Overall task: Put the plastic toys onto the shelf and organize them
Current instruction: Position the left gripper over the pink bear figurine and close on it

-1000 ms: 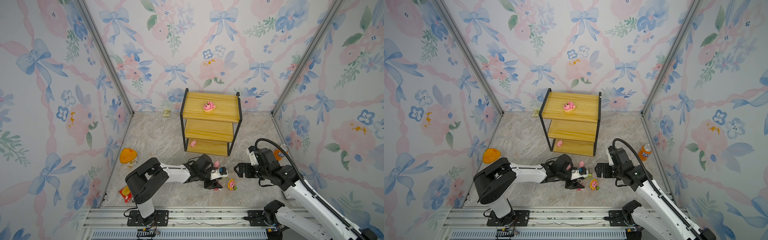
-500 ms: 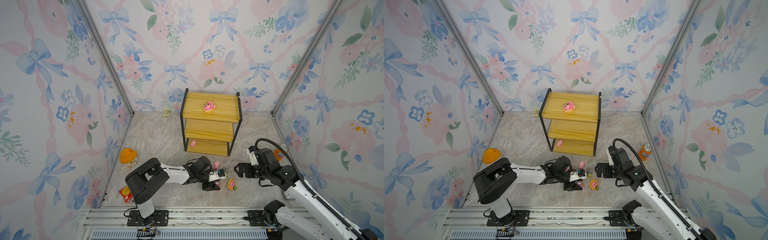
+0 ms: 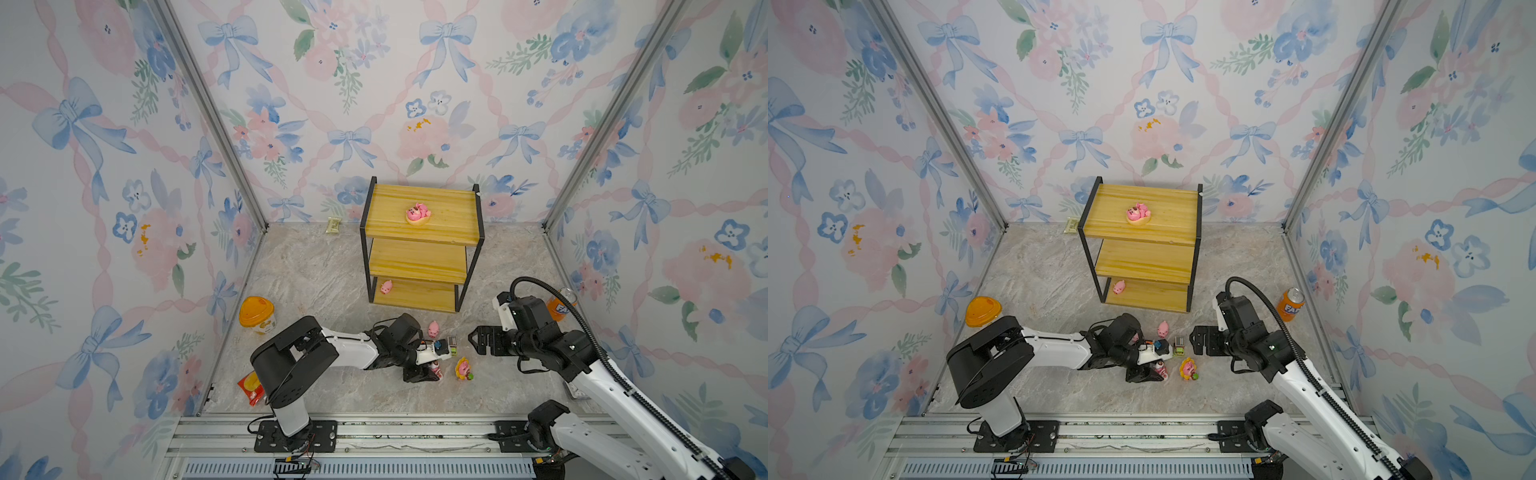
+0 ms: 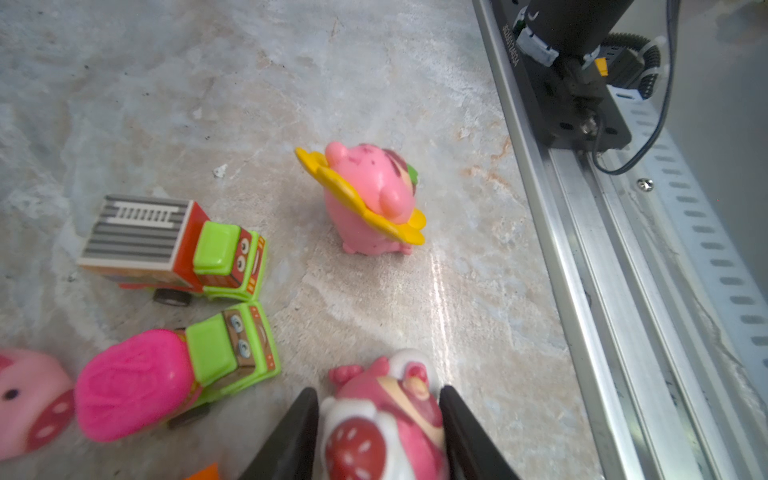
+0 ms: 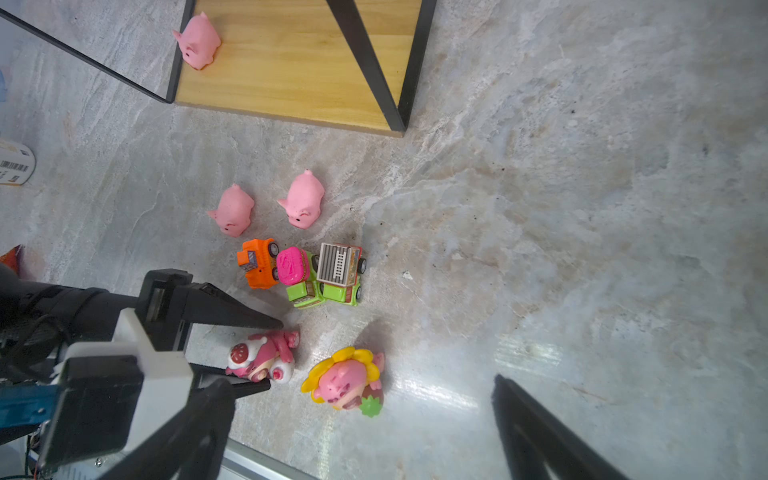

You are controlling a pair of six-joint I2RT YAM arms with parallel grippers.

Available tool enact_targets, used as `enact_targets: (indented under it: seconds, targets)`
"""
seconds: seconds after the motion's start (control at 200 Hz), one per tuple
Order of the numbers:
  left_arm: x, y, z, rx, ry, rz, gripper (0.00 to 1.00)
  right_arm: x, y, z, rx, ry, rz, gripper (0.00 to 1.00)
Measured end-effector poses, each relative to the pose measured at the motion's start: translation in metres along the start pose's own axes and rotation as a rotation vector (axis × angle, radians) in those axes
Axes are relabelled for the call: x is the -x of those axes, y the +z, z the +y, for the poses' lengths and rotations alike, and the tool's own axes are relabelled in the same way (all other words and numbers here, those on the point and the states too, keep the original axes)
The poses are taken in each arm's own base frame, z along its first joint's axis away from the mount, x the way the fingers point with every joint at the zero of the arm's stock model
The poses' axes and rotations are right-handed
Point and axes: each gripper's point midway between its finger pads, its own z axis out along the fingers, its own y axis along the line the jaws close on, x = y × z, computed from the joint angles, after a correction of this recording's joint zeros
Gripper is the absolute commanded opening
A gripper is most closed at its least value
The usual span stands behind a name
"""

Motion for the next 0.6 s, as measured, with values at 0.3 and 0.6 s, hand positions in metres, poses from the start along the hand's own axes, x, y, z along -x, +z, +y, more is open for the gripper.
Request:
enact_targets:
  seconds: [0.3, 0.6]
  targets:
    - [0.000, 0.000, 0.002, 0.016, -0.020, 0.004, 0.35, -0.004, 0.000, -0.003, -0.012, -0.001, 0.018, 1.00]
    - [0.005, 0.000, 0.015, 0.154, -0.088, 0.010, 0.30, -0.007, 0.005, -0.004, -0.015, -0.010, 0.049, 0.99]
